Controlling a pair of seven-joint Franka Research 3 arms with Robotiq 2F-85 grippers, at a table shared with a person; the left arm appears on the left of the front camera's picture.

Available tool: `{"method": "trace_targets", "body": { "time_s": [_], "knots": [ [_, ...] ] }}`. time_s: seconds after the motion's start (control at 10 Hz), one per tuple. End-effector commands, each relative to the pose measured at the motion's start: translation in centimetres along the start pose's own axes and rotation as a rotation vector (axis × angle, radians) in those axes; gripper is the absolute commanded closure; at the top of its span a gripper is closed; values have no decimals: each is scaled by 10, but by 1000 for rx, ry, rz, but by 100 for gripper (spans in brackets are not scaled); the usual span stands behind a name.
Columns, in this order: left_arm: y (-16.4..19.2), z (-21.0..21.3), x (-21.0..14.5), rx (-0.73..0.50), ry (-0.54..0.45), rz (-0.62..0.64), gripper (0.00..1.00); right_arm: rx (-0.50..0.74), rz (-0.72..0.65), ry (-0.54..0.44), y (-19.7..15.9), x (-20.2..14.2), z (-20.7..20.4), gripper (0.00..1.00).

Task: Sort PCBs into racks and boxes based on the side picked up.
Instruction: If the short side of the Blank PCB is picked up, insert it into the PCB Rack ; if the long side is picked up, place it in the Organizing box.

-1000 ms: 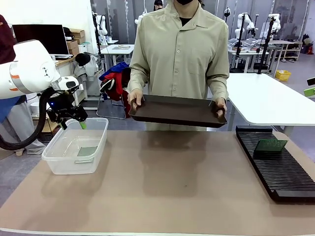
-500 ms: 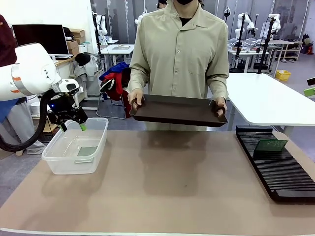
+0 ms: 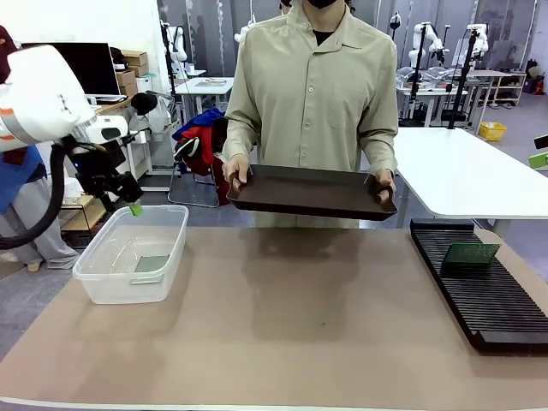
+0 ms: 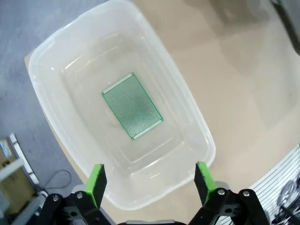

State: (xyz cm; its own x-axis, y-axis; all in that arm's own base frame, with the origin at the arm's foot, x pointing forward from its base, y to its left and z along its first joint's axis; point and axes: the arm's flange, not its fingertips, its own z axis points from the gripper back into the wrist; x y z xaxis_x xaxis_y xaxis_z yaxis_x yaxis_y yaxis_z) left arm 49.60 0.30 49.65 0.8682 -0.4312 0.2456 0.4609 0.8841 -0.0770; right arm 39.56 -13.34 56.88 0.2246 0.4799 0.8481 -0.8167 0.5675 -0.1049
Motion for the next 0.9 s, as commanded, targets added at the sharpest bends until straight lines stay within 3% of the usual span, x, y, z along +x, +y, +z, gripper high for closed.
{"method": "trace_targets", "body": {
  "time_s": [0.0,0.3,0.8],
  "knots": [
    [-5,27,-19,-54,-66,-182,0,7,-2,-1,1,0,0,0],
    [-22,71,-29,-137,-192,-369,0,7,-2,-1,1,0,0,0],
    [-31,112,-35,-115,-258,-490,0,7,-2,-1,1,0,0,0]
  ]
}}
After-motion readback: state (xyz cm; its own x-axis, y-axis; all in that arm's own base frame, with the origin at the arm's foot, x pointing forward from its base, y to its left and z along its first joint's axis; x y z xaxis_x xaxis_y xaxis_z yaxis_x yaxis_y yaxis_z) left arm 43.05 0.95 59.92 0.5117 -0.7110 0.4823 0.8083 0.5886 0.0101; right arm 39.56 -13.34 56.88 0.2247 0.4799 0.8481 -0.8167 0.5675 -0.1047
